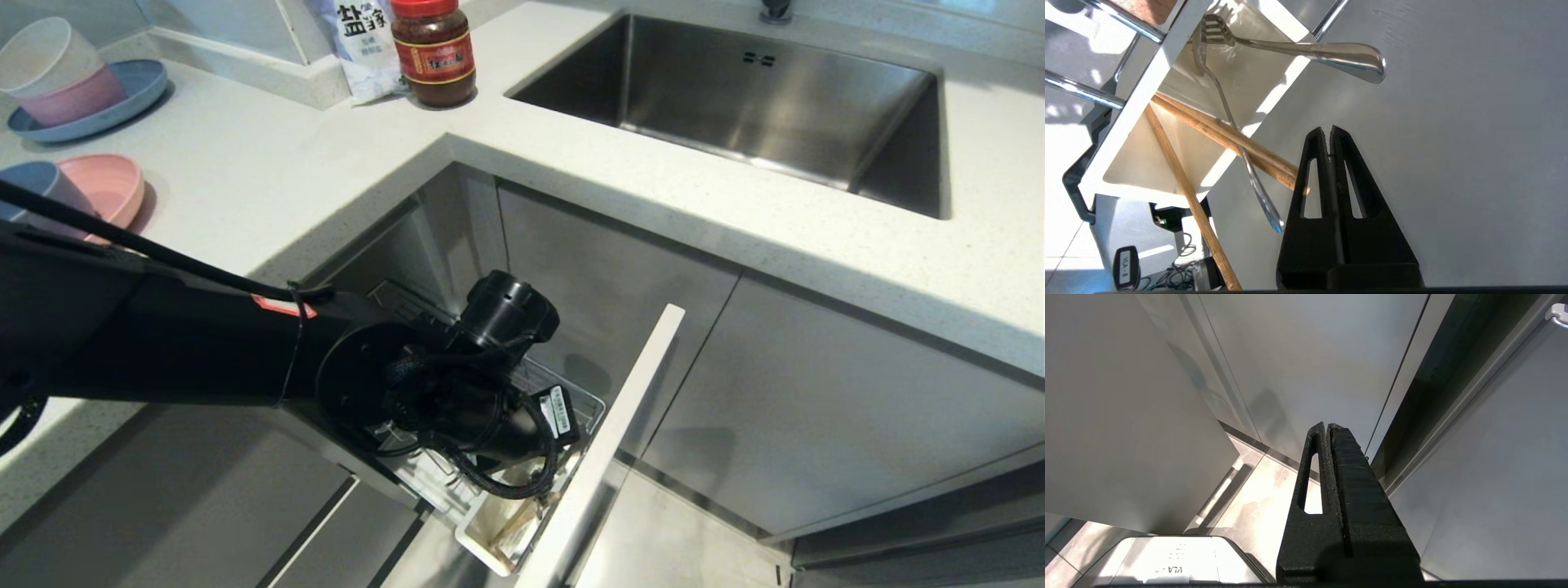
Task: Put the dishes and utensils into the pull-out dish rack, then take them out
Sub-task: Take the fork out of the cupboard
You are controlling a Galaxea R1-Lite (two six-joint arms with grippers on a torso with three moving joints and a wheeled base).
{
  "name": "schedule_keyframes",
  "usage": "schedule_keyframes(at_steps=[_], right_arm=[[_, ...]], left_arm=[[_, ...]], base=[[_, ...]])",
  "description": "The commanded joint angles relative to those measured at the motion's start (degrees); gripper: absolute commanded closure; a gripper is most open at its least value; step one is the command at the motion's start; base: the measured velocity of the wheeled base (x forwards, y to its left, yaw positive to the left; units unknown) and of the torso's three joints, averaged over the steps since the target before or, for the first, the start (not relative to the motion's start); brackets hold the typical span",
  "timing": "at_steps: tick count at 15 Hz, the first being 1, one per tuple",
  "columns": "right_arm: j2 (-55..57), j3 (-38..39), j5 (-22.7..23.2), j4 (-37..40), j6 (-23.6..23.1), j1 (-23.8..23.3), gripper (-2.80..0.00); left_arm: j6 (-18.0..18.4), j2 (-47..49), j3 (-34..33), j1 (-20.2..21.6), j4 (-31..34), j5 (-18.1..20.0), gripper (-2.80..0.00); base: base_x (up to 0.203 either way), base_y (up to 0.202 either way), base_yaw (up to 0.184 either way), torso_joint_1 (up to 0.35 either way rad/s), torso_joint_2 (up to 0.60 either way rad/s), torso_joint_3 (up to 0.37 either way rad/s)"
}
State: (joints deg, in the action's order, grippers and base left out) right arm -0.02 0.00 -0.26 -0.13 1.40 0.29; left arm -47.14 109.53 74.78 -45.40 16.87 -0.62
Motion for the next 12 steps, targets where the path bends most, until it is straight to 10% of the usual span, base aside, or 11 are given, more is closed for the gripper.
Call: schedule_keyframes(at_steps=[1,4,12], right_arm=[[-0.2,0.1,0.0,0.0,0.0,0.0,0.00],[-0.2,0.1,0.0,0.0,0.0,0.1,0.00],[-0.2,0.1,0.0,0.0,0.0,0.1,0.00]], left_arm=[[-1.5,-0.4,0.3,0.0,0.1,0.1,-2.80],[-9.0,-0.1,2.2,-0.4,0.1,0.3,-2.80],[-13.9,5.4,4.6,-0.5,1.0,-0.3,-2.80]], base=[[0.000,0.000,0.000,0.000,0.00,0.000],[0.000,0.000,0.000,0.000,0.00,0.000],[0.000,0.000,0.000,0.000,0.00,0.000]])
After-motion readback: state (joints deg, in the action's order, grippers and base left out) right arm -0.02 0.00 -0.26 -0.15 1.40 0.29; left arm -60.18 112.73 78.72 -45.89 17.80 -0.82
